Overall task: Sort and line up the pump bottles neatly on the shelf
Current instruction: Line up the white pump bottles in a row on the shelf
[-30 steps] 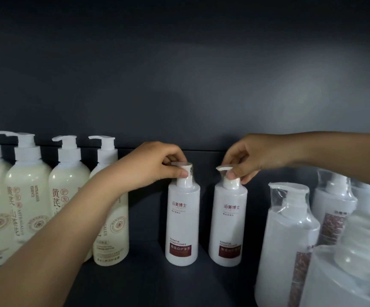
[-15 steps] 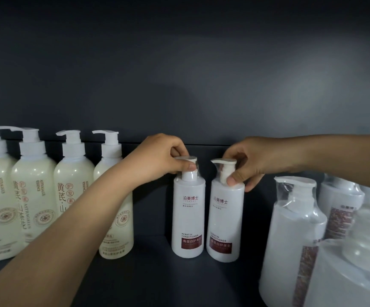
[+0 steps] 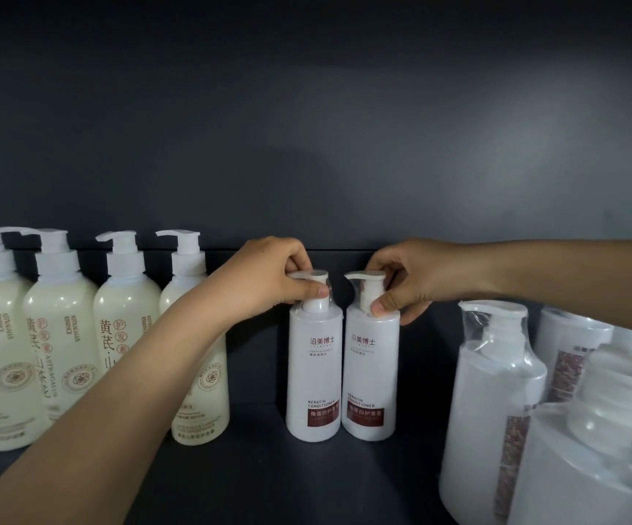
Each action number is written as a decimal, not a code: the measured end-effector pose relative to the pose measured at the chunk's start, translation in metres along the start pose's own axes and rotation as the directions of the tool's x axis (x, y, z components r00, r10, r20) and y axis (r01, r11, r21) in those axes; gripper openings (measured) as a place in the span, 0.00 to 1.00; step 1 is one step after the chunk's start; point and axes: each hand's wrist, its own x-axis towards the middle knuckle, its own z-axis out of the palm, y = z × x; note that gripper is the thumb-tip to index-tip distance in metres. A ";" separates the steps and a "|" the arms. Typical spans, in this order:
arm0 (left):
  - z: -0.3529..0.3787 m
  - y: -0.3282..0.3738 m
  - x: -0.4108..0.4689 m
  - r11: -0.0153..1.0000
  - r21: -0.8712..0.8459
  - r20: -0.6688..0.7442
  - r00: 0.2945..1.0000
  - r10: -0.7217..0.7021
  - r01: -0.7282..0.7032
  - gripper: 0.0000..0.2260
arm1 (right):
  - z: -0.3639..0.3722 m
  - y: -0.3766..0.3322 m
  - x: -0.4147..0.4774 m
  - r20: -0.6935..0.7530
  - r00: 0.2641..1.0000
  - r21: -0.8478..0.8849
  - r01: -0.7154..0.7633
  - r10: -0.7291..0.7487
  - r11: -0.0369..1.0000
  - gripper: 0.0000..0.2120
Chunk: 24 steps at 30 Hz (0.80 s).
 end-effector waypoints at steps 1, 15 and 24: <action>0.000 0.000 0.000 1.000 0.017 0.001 1.000 0.005 -0.005 0.11 | 0.000 0.000 0.000 0.001 1.000 0.004 -0.001 0.001 1.000 0.11; -0.012 0.016 -0.008 0.990 0.137 0.000 0.999 0.047 -0.046 0.15 | -0.025 -0.021 -0.015 0.054 0.996 -0.465 -0.033 0.065 0.885 0.11; -0.025 0.056 0.000 0.905 0.406 0.096 0.991 0.094 -0.125 0.11 | -0.042 -0.048 -0.062 -0.026 0.999 -0.800 -0.045 0.039 0.599 0.20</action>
